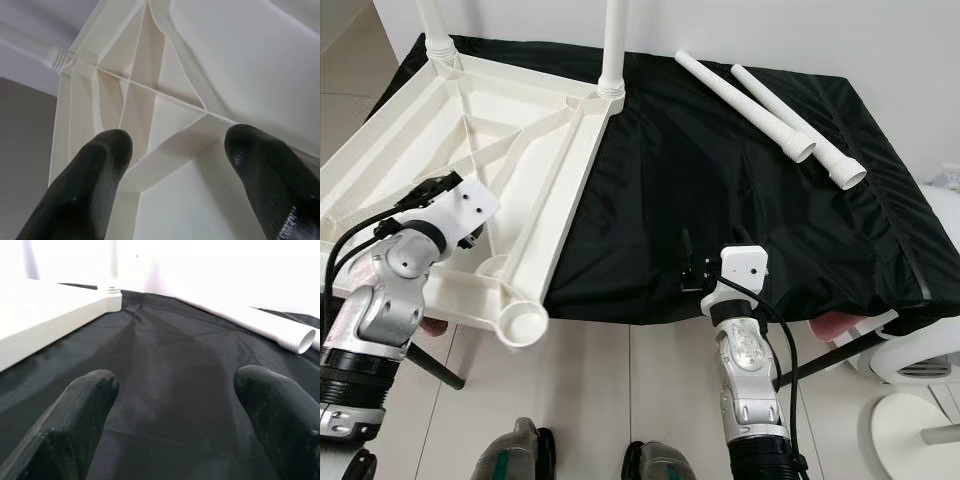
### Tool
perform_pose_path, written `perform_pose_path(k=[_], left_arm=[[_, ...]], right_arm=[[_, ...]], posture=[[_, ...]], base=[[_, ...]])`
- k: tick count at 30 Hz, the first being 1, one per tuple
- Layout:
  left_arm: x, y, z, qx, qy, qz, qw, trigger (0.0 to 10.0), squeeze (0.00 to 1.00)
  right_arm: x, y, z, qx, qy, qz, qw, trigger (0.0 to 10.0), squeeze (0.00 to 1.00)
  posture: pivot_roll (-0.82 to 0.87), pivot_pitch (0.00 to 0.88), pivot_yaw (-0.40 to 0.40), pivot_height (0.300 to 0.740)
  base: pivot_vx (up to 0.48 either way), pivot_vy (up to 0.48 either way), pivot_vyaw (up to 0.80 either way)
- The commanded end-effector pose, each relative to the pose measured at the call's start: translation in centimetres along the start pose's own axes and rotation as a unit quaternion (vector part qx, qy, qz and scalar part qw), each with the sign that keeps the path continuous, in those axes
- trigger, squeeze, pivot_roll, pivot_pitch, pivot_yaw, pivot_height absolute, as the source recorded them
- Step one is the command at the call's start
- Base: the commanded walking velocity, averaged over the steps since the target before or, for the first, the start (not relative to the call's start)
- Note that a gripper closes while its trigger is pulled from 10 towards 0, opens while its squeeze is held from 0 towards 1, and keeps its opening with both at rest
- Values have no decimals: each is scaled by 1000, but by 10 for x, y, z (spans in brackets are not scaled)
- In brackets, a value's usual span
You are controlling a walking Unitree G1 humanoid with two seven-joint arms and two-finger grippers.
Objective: Building children table
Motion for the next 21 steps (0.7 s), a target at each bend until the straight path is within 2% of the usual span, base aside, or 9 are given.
perform_pose_path(k=[1, 3, 4, 7, 12, 16, 21], left_arm=[[18, 7, -29, -54, -9, -26, 998, 10000, 0], [18, 7, -29, -54, -9, -26, 998, 10000, 0], [37, 12, -38, -62, -16, -47, 997, 10000, 0], [46, 15, -44, -67, -17, -58, 996, 10000, 0], [51, 16, -47, -70, -18, -63, 995, 10000, 0], [69, 19, -57, -79, -23, -82, 993, 10000, 0], [79, 21, -60, -81, -25, -91, 992, 10000, 0]], right_arm=[[-1, -3, -6, -11, -4, 3, 1000, 10000, 0], [-1, -3, -6, -11, -4, 3, 1000, 10000, 0], [0, -2, -6, -11, -4, 2, 1000, 10000, 0], [0, -2, -6, -12, -4, 2, 1000, 10000, 0], [1, -2, -6, -12, -4, 1, 1000, 10000, 0], [1, -3, -7, -13, -4, 0, 1000, 10000, 0], [3, -2, -4, -9, 5, 1, 1000, 10000, 0]], posture=[[20, 72, -66, 740], [20, 72, -66, 740], [16, 72, -66, 740], [14, 73, -65, 740], [11, 73, -65, 740], [8, 77, -62, 740], [8, 80, -61, 740]], base=[[0, 0, 0], [0, 0, 0], [0, 0, 0], [0, 0, 0], [0, 0, 0], [0, 0, 0], [0, 0, 0]])
Point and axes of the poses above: a point about 5 cm out from each wrist's last joint towards the gripper, its own y axis pointing out of the wrist towards the gripper, its own x axis along the axis of the wrist's last joint, z = x × y, the point moved 6 cm from there along y, pointing out of the wrist towards the gripper, and after that the axes turned 2 degrees about y, right-handed, at the moved point
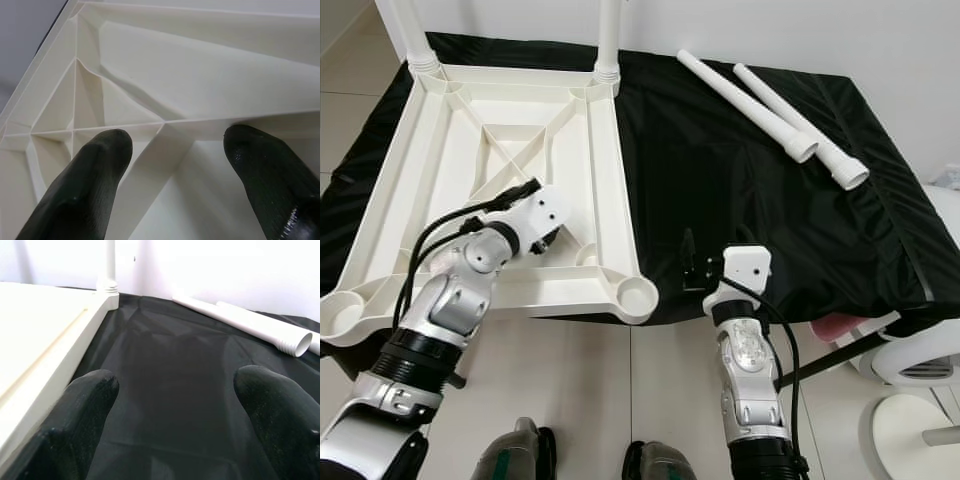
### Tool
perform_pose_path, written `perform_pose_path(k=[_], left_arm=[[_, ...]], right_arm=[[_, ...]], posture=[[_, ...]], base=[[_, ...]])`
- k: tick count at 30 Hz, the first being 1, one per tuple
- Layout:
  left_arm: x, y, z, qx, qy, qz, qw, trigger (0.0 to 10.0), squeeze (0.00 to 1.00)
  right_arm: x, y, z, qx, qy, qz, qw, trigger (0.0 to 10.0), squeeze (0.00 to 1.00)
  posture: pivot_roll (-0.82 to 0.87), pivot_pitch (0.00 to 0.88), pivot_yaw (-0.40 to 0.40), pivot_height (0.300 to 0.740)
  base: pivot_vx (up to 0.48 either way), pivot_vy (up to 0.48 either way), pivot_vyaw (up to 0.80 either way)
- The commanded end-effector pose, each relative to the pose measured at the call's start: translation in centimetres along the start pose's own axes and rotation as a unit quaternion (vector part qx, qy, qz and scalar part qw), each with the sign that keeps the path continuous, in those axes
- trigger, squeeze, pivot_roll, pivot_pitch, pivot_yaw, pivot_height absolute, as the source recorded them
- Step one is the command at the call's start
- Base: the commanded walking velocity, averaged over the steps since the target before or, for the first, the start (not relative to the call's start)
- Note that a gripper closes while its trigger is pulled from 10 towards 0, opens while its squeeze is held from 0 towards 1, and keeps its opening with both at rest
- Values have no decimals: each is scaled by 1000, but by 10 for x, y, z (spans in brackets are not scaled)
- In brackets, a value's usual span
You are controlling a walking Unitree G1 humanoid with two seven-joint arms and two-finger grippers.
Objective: Building children table
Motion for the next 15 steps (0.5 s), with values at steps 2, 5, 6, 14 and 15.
perform_pose_path(k=[2, 5, 6, 14, 15], left_arm=[[14, 4, -7, -6, 2, -21, 1000, 10000, 0], [11, 4, -5, -3, 8, -18, 1000, 10000, 0], [10, 4, -4, -3, 10, -17, 1000, 10000, 0], [8, 4, -1, -1, 24, -13, 1000, 10000, 0], [8, 4, -1, -2, 25, -13, 1000, 10000, 0]], right_arm=[[-1, -1, -1, -1, 9, 8, 1000, 10000, 0], [5, 6, 8, 17, 40, 10, 999, 10000, 0], [6, 7, 9, 21, 44, 11, 999, 10000, 0], [18, 30, 33, 65, 59, 23, 996, 10000, 0], [20, 32, 36, 73, 57, 21, 995, 10000, 0]], posture=[[8, 80, -61, 740], [13, 81, -60, 740], [13, 81, -60, 740], [12, 83, -58, 740], [12, 83, -58, 740]], base=[[0, 0, 0], [0, 0, 0], [0, 0, 0], [0, 0, 0], [0, 0, 0]])
Point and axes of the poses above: a point about 5 cm out from each wrist's last joint towards the gripper, its own y axis pointing out of the wrist towards the gripper, its own x axis along the axis of the wrist's last joint, z = x × y, the point moved 6 cm from there along y, pointing out of the wrist towards the gripper, and after that the axes turned 2 degrees about y, right-handed, at the moved point
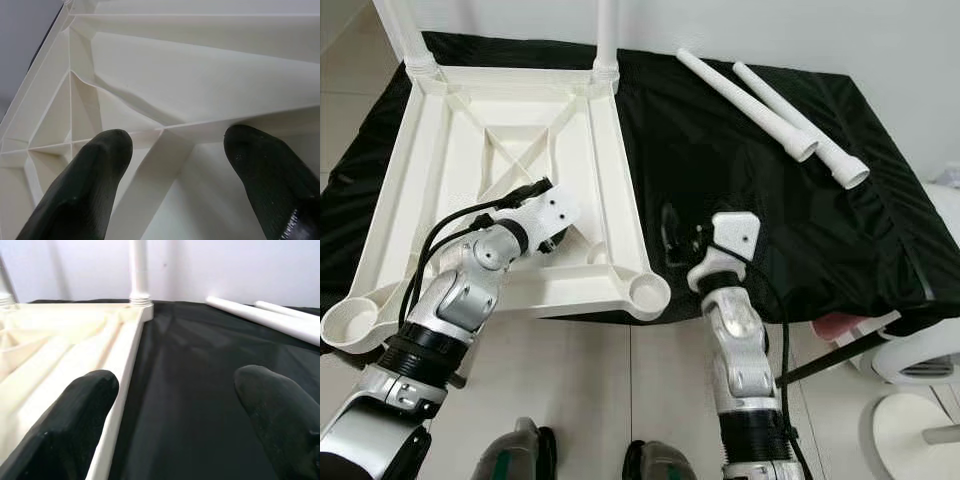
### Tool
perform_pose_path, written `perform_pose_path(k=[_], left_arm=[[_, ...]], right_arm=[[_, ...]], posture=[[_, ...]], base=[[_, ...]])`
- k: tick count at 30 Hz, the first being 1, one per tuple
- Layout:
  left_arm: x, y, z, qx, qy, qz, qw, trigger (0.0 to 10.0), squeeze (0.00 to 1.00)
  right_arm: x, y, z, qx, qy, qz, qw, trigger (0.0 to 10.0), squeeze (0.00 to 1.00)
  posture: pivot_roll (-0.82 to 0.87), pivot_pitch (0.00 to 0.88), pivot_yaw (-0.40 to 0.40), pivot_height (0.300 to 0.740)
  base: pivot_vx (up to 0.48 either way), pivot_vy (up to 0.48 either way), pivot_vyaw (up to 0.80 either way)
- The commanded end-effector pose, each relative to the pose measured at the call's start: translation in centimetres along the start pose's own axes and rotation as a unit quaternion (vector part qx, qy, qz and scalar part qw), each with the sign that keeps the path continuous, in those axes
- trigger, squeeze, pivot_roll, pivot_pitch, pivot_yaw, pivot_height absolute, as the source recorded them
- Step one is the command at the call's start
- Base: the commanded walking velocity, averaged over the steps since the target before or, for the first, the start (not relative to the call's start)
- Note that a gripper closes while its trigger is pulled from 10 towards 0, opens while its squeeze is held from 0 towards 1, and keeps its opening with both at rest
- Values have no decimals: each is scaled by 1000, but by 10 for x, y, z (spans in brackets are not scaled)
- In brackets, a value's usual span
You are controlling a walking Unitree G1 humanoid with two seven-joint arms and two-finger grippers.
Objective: Building children table
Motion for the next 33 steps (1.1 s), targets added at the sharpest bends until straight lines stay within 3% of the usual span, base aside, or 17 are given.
perform_pose_path(k=[1, 7, 8, 20, 30, 33], left_arm=[[6, 3, -4, 0, 7, -8, 1000, 10000, 0], [5, 2, -1, 3, 10, -6, 1000, 10000, 0], [5, 1, -1, 4, 12, -6, 1000, 10000, 0], [11, -3, -5, -13, 34, -18, 999, 10000, 0], [23, -18, -39, -98, 82, -59, 990, 10000, 0], [25, -20, -42, -105, 84, -65, 989, 10000, 0]], right_arm=[[-2, 5, 2, 9, 2, 15, 1000, 10000, 0], [-1, 22, 8, 17, 17, 43, 999, 10000, 0], [-2, 35, 6, 2, 28, 65, 998, 10000, 0], [-15, 55, 7, 8, 96, 138, 986, 10000, 0], [-27, 72, 19, 53, 77, 211, 973, 10000, 0], [-27, 74, 19, 55, 76, 216, 972, 10000, 0]], posture=[[16, 84, -61, 740], [23, 86, -69, 740], [28, 91, -74, 740], [32, 93, -84, 740], [36, 101, -97, 740], [36, 101, -97, 740]], base=[[0, 0, 0], [0, 0, 0], [0, 0, 0], [0, 0, 0], [0, 0, 0], [0, 0, 0]])
Point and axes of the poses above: a point about 5 cm out from each wrist's last joint towards the gripper, its own y axis pointing out of the wrist towards the gripper, its own x axis along the axis of the wrist's last joint, z = x × y, the point moved 6 cm from there along y, pointing out of the wrist towards the gripper, and after that the axes turned 2 degrees about y, right-handed, at the moved point
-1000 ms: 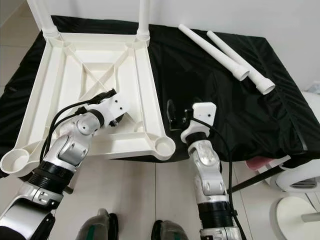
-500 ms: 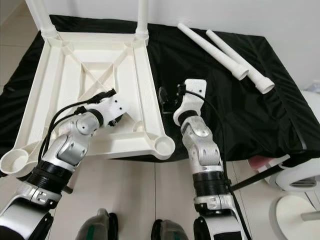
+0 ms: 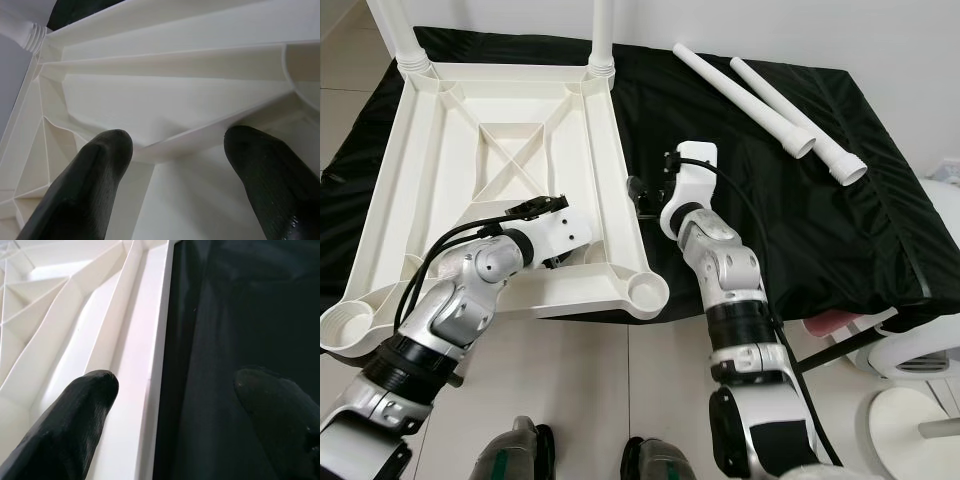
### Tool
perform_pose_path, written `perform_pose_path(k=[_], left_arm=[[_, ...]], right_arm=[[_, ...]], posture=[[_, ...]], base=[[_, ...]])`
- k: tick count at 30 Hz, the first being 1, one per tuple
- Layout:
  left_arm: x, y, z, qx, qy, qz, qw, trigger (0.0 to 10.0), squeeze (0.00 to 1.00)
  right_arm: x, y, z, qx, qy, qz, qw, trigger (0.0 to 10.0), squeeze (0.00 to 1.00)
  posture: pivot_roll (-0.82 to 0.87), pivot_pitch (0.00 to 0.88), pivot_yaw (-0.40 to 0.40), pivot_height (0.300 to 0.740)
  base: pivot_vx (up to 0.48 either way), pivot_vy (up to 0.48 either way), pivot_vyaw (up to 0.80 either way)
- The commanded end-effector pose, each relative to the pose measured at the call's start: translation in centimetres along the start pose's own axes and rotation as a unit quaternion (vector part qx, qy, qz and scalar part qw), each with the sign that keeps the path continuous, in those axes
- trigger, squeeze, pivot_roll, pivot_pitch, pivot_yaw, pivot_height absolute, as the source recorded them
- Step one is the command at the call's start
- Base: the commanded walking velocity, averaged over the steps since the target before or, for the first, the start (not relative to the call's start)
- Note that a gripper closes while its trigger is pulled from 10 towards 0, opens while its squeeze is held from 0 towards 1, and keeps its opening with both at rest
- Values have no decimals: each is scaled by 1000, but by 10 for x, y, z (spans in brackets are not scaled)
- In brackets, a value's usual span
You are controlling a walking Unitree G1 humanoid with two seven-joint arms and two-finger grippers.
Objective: Building children table
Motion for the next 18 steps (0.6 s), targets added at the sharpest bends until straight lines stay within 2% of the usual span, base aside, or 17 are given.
perform_pose_path(k=[1, 8, 18], left_arm=[[12, -1, -19, -49, 9, -26, 998, 10000, 0], [17, -2, -18, -50, 6, -35, 998, 10000, 0], [20, -3, -18, -52, 19, -38, 998, 10000, 0]], right_arm=[[-2, 4, -1, 4, -2, 20, 1000, 10000, 0], [-1, 12, -3, -2, -11, 46, 999, 10000, 0], [-8, 24, -10, -31, 49, 110, 992, 10000, 0]], posture=[[38, 103, -97, 740], [37, 103, -97, 740], [37, 104, -101, 740]], base=[[0, 0, 0], [0, 0, 0], [0, 0, 0]])
Point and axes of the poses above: a point about 5 cm out from each wrist's last joint towards the gripper, its own y axis pointing out of the wrist towards the gripper, its own x axis along the axis of the wrist's last joint, z = x × y, the point moved 6 cm from there along y, pointing out of the wrist towards the gripper, and after that the axes turned 2 degrees about y, right-handed, at the moved point
